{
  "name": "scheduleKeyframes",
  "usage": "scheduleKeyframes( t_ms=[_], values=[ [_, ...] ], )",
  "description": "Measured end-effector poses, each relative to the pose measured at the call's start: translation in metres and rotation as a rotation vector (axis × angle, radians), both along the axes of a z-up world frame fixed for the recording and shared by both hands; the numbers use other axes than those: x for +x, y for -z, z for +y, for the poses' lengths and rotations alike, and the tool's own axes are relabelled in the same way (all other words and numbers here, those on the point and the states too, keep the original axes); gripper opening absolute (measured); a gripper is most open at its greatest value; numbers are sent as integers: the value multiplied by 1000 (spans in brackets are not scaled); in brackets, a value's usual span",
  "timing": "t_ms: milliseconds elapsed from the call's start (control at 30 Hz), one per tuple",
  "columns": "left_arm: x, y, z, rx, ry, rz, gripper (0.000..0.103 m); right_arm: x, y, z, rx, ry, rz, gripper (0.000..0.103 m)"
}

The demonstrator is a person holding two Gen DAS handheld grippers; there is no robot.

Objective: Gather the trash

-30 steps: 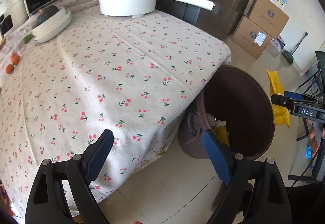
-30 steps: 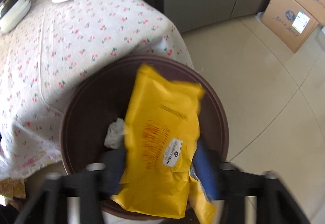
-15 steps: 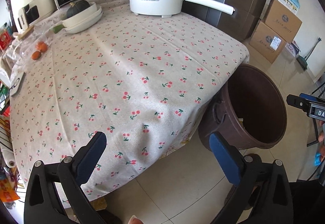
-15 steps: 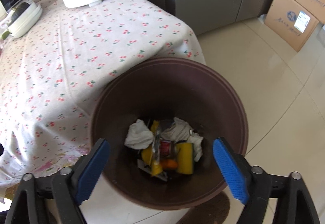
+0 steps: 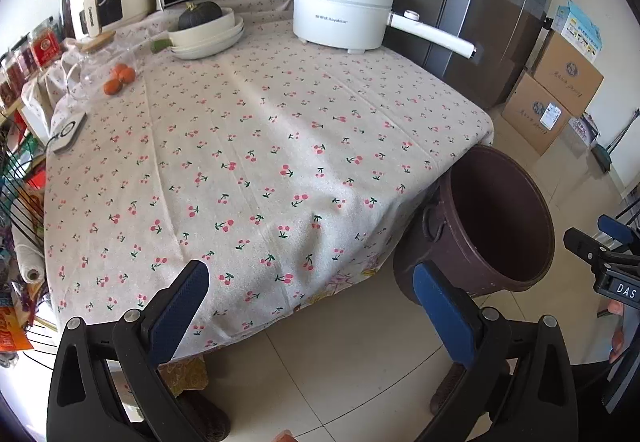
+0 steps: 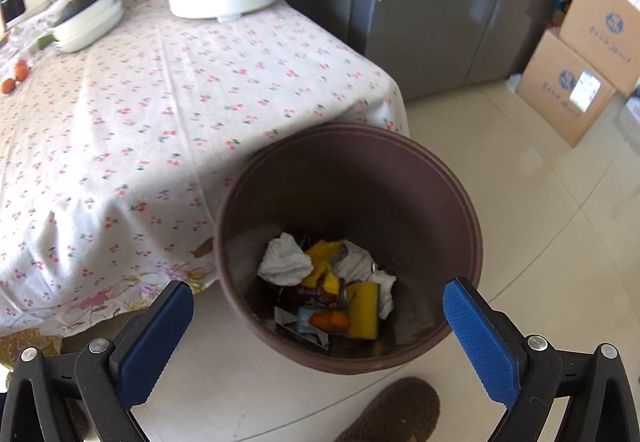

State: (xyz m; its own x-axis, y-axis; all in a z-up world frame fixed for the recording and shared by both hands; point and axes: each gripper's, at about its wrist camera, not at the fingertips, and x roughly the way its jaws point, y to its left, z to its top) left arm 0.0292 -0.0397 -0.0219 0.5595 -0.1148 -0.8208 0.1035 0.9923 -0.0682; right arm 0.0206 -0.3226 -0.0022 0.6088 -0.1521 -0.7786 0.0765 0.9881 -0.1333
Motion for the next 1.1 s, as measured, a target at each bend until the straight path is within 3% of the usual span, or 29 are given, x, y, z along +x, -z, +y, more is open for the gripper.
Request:
scheduleKeyframes(
  t_ms=[300, 533, 700, 1100],
  values=[
    [-26, -17, 2, -5, -48, -90, 103, -36, -10, 24, 0, -5, -139, 102],
    [-38, -23, -4, 29, -71, -154, 103, -41, -15, 35, -18, -14, -193, 102],
    [-42, -26, -10, 68, -62, -191, 103, -41, -14, 37, -23, -21, -200, 102],
    [-44, -27, -10, 68, -67, -190, 103, -41, -11, 35, -18, -16, -192, 102]
  ],
)
